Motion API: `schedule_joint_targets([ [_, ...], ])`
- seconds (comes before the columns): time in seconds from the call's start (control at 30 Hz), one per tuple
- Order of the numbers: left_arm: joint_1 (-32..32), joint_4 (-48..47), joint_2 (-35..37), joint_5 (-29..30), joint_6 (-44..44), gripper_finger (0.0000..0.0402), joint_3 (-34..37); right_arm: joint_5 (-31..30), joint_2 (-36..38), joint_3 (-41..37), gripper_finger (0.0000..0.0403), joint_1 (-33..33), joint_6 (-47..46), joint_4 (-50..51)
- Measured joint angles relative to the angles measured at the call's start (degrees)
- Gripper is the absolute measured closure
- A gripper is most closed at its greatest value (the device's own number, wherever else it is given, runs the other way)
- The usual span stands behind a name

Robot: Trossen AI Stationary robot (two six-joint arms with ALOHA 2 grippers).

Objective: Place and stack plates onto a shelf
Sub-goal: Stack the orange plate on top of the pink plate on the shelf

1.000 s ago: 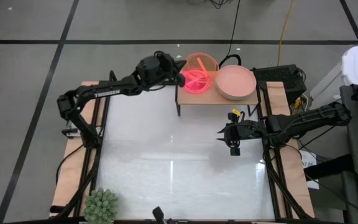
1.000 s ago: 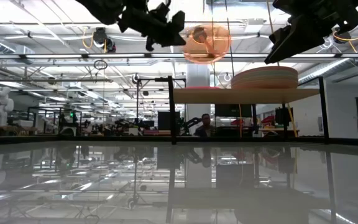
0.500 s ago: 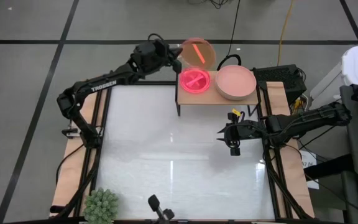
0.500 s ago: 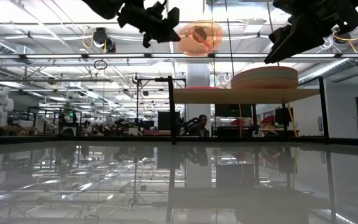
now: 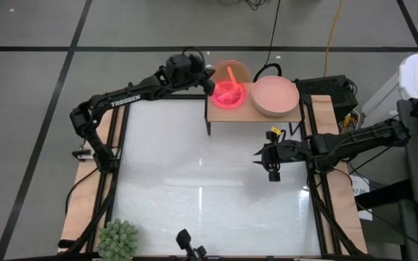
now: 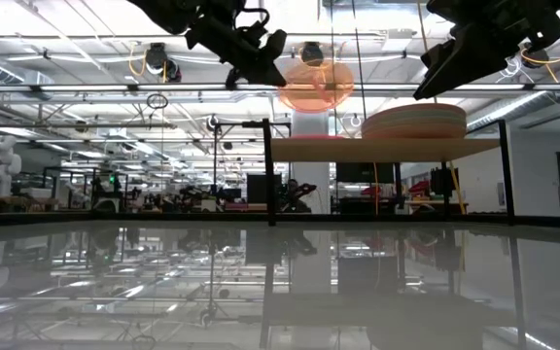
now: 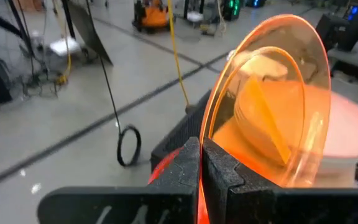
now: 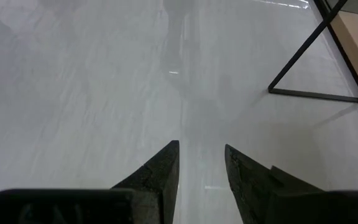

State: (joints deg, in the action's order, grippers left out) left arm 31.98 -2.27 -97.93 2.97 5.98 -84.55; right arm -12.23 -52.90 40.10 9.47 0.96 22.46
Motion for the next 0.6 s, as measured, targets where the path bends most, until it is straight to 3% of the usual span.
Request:
schedule_joint_targets([
  [0.43,-0.1,-4.3,-3.1,-0.8,1.1,0.0395,0.0,0.0,0.0,0.0,0.0291,0.0,0.1,-0.6],
  [0.6,0.3,-3.8,-3.3,-0.4,2.6,0.0373,0.0,0.1,0.0,0.0,0.0291,0.0,0.1,-0.6],
])
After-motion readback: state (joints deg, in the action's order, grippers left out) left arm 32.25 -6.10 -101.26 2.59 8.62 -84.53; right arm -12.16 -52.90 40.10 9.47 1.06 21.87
